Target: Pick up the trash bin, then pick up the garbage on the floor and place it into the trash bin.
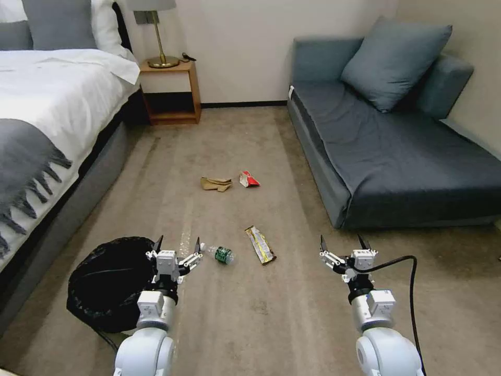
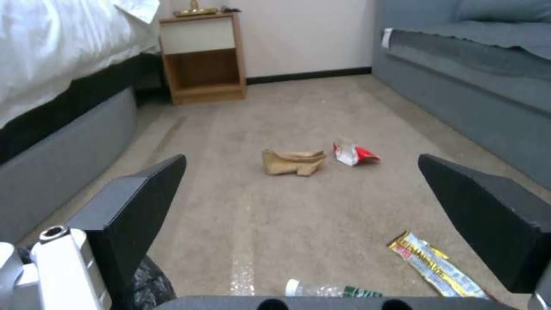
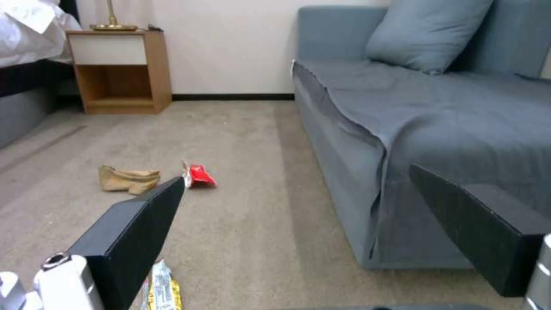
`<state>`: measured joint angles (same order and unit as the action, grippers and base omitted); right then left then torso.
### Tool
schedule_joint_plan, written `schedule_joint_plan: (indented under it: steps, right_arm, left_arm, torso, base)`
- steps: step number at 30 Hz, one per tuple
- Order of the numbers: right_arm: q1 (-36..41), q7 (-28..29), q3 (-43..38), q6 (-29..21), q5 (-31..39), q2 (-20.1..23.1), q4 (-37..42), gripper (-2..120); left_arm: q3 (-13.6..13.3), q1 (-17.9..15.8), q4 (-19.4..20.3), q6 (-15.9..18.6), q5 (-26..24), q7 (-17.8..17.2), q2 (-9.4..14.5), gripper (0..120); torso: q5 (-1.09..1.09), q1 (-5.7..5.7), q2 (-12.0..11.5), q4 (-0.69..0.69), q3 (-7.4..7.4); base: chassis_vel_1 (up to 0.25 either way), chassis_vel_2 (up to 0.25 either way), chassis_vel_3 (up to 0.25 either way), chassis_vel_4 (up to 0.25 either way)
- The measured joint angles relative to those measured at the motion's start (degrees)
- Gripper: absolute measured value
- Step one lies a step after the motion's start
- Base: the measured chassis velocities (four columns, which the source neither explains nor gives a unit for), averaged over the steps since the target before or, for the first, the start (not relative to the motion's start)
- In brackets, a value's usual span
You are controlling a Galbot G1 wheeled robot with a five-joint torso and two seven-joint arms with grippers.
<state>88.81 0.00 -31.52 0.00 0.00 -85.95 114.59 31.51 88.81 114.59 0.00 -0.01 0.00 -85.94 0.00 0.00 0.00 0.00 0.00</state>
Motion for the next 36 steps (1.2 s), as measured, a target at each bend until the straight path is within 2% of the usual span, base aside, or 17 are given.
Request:
schedule_joint_plan:
  steps: [9,11,12,14,15,16,17,19,20,21,25,29,31,33,34,36]
  right_arm:
    - [0.16,0.04,0.05,0.18,-0.06,-0.05,0.08,100]
    - [2.53,0.63,1.15,2.45,-1.20,-1.03,1.60,100]
    - [2.53,0.63,1.15,2.45,-1.20,-1.03,1.60,100]
    - [7.23,1.73,3.39,6.81,-3.44,-3.01,4.46,100]
    - [9.57,2.27,4.54,8.99,-4.55,-3.96,5.90,100]
    - [9.57,2.27,4.54,8.99,-4.55,-3.96,5.90,100]
    - [11.91,2.82,5.67,11.18,-5.69,-4.99,7.37,100]
    - [14.60,3.41,6.79,13.86,-6.61,-6.09,8.90,100]
    - [14.60,3.41,6.79,13.86,-6.61,-6.09,8.90,100]
    - [14.82,3.48,6.95,14.30,-6.61,-6.16,9.01,100]
    - [14.63,3.62,6.74,14.36,-6.20,-6.16,8.98,100]
    - [13.52,3.69,6.28,13.79,-5.10,-6.17,8.52,100]
    - [11.97,3.69,5.98,12.86,-3.79,-6.10,7.94,100]
    - [10.62,3.67,5.70,11.83,-2.63,-5.45,7.63,100]
    - [10.62,3.67,5.70,11.83,-2.63,-5.45,7.63,100]
    - [9.46,3.66,5.39,10.99,-1.94,-4.90,7.32,100]
  left_arm:
    - [0.12,0.02,0.09,-0.01,-0.12,-0.06,0.04,100]
    - [2.93,0.22,1.79,-1.36,-2.30,-1.51,1.11,100]
    - [2.93,0.22,1.79,-1.36,-2.30,-1.51,1.11,100]
    - [8.64,0.61,5.27,-4.43,-6.64,-4.67,3.31,100]
    - [10.67,0.79,6.54,-5.48,-8.10,-5.64,4.13,100]
    - [10.67,0.79,6.54,-5.48,-8.10,-5.64,4.13,100]
    - [11.27,1.33,7.27,-6.02,-8.83,-5.49,4.63,100]
    - [11.65,2.18,7.54,-6.20,-9.51,-4.67,5.07,100]
    - [11.65,2.18,7.54,-6.20,-9.51,-4.67,5.07,100]
    - [11.65,2.38,7.62,-6.21,-9.56,-4.28,5.19,100]
    - [11.27,3.41,7.62,-5.80,-9.56,-3.21,5.67,100]
    - [10.81,5.82,7.65,-5.12,-9.50,-1.74,6.99,100]
    - [10.93,8.26,8.27,-4.28,-10.03,-0.73,8.73,100]
    - [12.33,10.49,9.01,-2.98,-11.30,0.05,10.72,100]
    - [12.33,10.49,9.01,-2.98,-11.30,0.05,10.72,100]
    - [13.77,12.18,9.44,-1.02,-13.07,0.79,12.59,100]
  torso:
    - [-0.01,0.00,0.00,0.00,0.00]
    - [-0.04,0.00,0.00,0.00,0.00]
    - [-0.04,0.00,0.00,0.00,0.00]
    - [0.01,0.00,0.00,0.00,0.00]
    - [0.01,0.00,0.00,0.02,0.00]
    - [0.01,0.00,0.00,0.02,0.00]
    - [0.04,0.00,0.00,0.01,-0.01]
    - [-0.08,-0.01,0.00,0.00,-0.01]
    - [-0.08,-0.01,0.00,0.00,-0.01]
    - [0.01,0.00,0.00,0.00,-0.01]
    - [-0.01,0.00,0.00,0.00,-0.01]
    - [-0.01,0.00,0.00,0.00,-0.01]
    - [-0.01,0.00,0.00,0.00,0.00]
    - [0.00,0.00,0.00,0.01,0.00]
    - [0.00,0.00,0.00,0.01,0.00]
    - [0.01,0.00,0.00,0.01,0.00]
  base:
    - [0.000,0.000,0.000,0.000]
    - [0.000,0.000,0.000,0.000]
    - [0.000,0.000,0.000,0.000]
    - [0.000,0.000,0.000,0.000]
    - [0.000,0.000,0.000,0.000]
    - [0.000,0.000,0.000,0.000]
    - [0.000,0.000,0.000,0.000]
    - [0.000,0.000,0.000,0.000]
    - [0.000,0.000,0.000,0.000]
    - [0.000,0.000,0.000,0.000]
    - [0.000,0.000,0.000,0.000]
    - [0.000,0.000,0.000,0.000]
    - [0.000,0.000,0.000,0.000]
    - [0.000,0.000,0.000,0.000]
    - [0.000,0.000,0.000,0.000]
    - [0.000,0.000,0.000,0.000]
